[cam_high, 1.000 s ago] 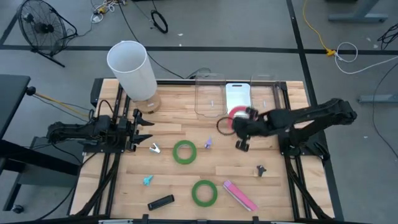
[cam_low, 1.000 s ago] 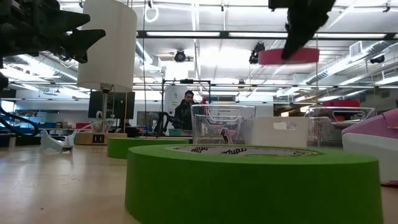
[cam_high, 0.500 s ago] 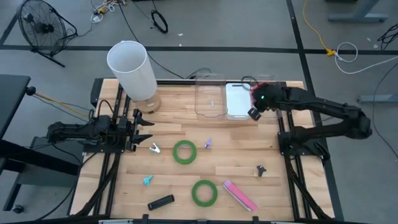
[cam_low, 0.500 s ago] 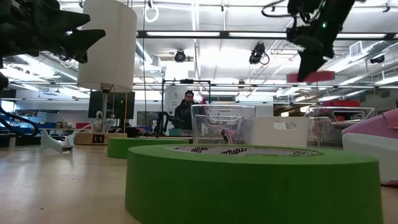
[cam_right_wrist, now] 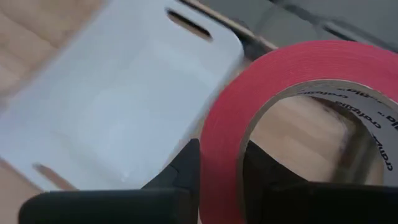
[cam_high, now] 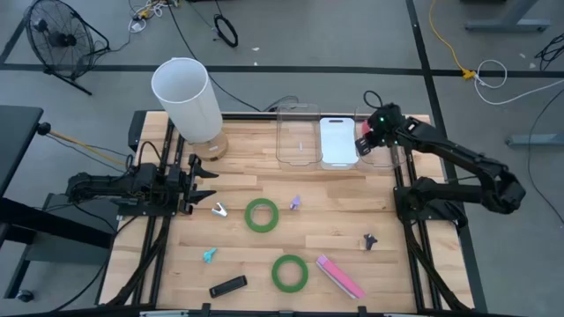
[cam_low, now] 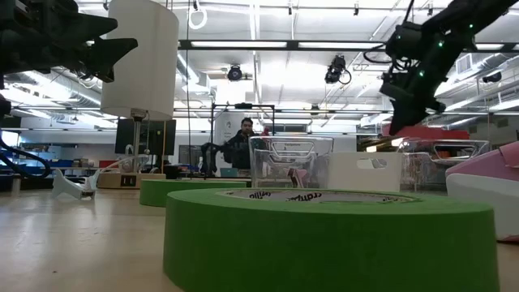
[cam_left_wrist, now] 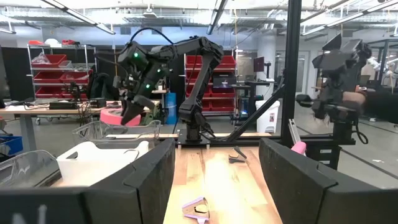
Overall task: Pick and place Stapler, Stapler remover, tape
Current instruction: Put the pink tape into the right transparent bin, then put the black staple remover into the white bin
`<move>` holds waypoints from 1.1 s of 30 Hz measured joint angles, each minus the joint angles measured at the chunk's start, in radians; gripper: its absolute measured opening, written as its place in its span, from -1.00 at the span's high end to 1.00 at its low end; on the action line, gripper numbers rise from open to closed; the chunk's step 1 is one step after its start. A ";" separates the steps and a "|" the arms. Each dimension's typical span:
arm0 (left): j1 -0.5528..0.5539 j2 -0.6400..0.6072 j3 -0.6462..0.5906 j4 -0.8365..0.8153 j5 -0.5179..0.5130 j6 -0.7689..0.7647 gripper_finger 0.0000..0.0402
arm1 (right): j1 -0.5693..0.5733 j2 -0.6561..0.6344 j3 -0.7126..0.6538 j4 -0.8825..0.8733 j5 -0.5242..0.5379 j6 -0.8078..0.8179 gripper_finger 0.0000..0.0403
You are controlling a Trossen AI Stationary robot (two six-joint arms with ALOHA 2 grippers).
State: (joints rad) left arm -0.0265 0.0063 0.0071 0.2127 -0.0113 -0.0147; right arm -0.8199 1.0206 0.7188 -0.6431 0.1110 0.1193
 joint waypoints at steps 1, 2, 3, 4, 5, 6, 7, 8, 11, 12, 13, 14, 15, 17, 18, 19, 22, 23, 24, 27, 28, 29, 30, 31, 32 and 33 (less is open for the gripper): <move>0.000 0.000 0.000 0.000 0.000 0.000 -0.18 | -0.015 0.000 -0.012 -0.001 0.007 0.000 0.68; 0.000 0.000 0.000 0.000 0.000 0.000 -0.18 | -0.030 0.000 -0.023 0.007 0.012 0.000 0.68; 0.000 0.000 0.000 0.000 0.000 0.000 -0.18 | -0.044 0.000 -0.035 0.021 0.011 0.000 0.68; 0.000 0.000 0.000 0.000 0.000 0.000 -0.18 | -0.058 0.000 -0.048 0.038 0.010 -0.004 0.68; 0.000 0.000 0.000 0.000 0.000 0.000 -0.18 | -0.071 0.000 -0.064 0.053 0.008 -0.006 0.68; 0.000 0.000 0.000 0.000 0.000 0.000 -0.18 | -0.083 0.000 -0.080 0.065 0.002 -0.004 0.68; 0.000 0.000 0.000 0.000 0.000 0.000 -0.18 | -0.093 0.000 -0.093 0.075 -0.004 0.002 0.68; 0.000 0.000 0.000 0.000 0.000 0.000 -0.18 | -0.105 0.000 -0.104 0.090 -0.018 0.004 0.68; 0.000 0.000 0.000 0.000 0.000 0.000 -0.18 | -0.124 0.000 -0.126 0.140 -0.052 0.004 0.68; 0.000 0.000 0.000 0.000 0.000 0.000 -0.18 | -0.129 0.000 -0.129 0.144 -0.054 0.004 0.68; 0.000 0.000 0.000 0.000 0.000 0.000 -0.18 | -0.134 0.000 -0.130 0.145 -0.057 0.003 0.68; 0.000 0.000 0.000 0.000 0.000 0.000 -0.18 | -0.136 0.000 -0.130 0.149 -0.059 0.003 0.68; 0.000 0.000 0.000 0.000 0.000 0.000 -0.18 | -0.140 0.000 -0.130 0.152 -0.062 0.003 0.68; 0.000 0.000 0.000 0.000 0.000 0.000 -0.18 | -0.144 0.000 -0.130 0.150 -0.081 -0.009 0.68; 0.000 0.000 0.000 0.000 0.000 0.000 -0.18 | -0.144 0.000 -0.130 0.150 -0.085 -0.015 0.68; 0.000 0.000 0.000 0.000 0.000 0.000 -0.18 | -0.144 0.000 -0.130 0.150 -0.086 -0.022 0.68; 0.000 0.000 0.000 0.000 0.000 0.000 -0.18 | -0.143 0.000 -0.130 0.147 -0.085 -0.023 0.47; 0.000 0.000 0.000 0.000 0.000 0.000 -0.18 | -0.143 0.000 -0.130 0.147 -0.081 -0.023 0.36; 0.000 0.000 0.000 0.000 0.000 0.000 -0.18 | -0.143 0.000 -0.130 0.148 -0.077 -0.023 0.24; 0.000 0.000 0.000 0.000 0.000 0.000 -0.18 | -0.143 0.000 -0.130 0.148 -0.075 -0.019 -0.05; 0.000 0.000 0.000 0.000 0.000 0.000 -0.18 | -0.143 0.000 -0.130 0.148 -0.075 -0.019 -0.12; 0.000 0.000 0.000 0.000 0.000 0.000 -0.18 | -0.143 0.000 -0.130 0.148 -0.072 -0.019 -0.18; 0.000 0.000 0.000 0.000 0.000 0.000 -0.18 | -0.143 0.000 -0.130 0.149 -0.063 -0.019 -0.24; 0.000 0.000 0.000 0.000 0.000 0.000 -0.18 | -0.143 0.000 -0.130 0.151 -0.058 -0.016 -0.28; 0.000 0.000 0.000 0.000 0.000 0.000 -0.18 | -0.143 0.000 -0.130 0.154 -0.056 -0.006 -0.30; 0.000 0.000 0.000 0.000 0.000 0.000 -0.18 | -0.143 0.000 -0.130 0.159 -0.050 0.000 -0.32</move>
State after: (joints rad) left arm -0.0265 0.0059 0.0067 0.2123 -0.0113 -0.0147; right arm -0.9630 1.0203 0.5892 -0.4845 0.0611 0.1190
